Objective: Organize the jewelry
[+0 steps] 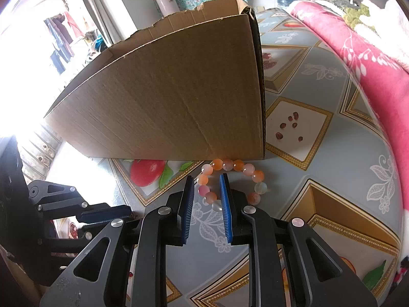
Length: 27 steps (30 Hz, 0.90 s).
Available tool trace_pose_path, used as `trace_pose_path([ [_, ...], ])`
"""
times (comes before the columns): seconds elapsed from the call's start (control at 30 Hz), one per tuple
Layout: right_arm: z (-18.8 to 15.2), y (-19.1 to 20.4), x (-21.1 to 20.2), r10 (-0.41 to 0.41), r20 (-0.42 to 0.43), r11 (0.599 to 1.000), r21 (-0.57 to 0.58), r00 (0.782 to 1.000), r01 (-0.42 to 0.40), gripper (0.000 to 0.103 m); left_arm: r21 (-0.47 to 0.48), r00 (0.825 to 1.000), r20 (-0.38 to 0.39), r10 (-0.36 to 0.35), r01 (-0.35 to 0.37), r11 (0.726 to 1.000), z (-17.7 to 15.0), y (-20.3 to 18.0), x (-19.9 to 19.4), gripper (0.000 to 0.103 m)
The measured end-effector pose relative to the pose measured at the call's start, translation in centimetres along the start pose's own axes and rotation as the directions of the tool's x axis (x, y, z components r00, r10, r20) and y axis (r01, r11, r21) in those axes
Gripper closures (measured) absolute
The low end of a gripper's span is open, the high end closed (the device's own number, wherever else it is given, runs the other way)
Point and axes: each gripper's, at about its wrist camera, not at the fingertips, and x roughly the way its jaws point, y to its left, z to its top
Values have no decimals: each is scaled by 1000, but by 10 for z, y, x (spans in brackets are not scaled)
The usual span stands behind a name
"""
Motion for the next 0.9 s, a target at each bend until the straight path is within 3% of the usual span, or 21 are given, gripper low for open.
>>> trace_pose_path([
  [0.33, 0, 1, 0, 1, 1, 1000, 2, 1000, -1, 84, -11, 999, 15, -38, 38, 999, 2, 4, -5, 95],
  [0.5, -1, 1, 0, 0, 1, 1000, 3, 1000, 0, 84, -13, 1000, -13, -27, 26, 1000, 5, 7, -4, 70],
  [0.7, -2, 1, 1, 2, 3, 1000, 5, 1000, -2, 84, 20, 996, -85, 1, 1, 1000, 14, 4, 1, 69],
  [0.9, -2, -1, 0, 9, 7, 1000, 9, 1000, -10, 84, 32, 988, -145, -46, 51, 998, 20, 1, 1, 69],
])
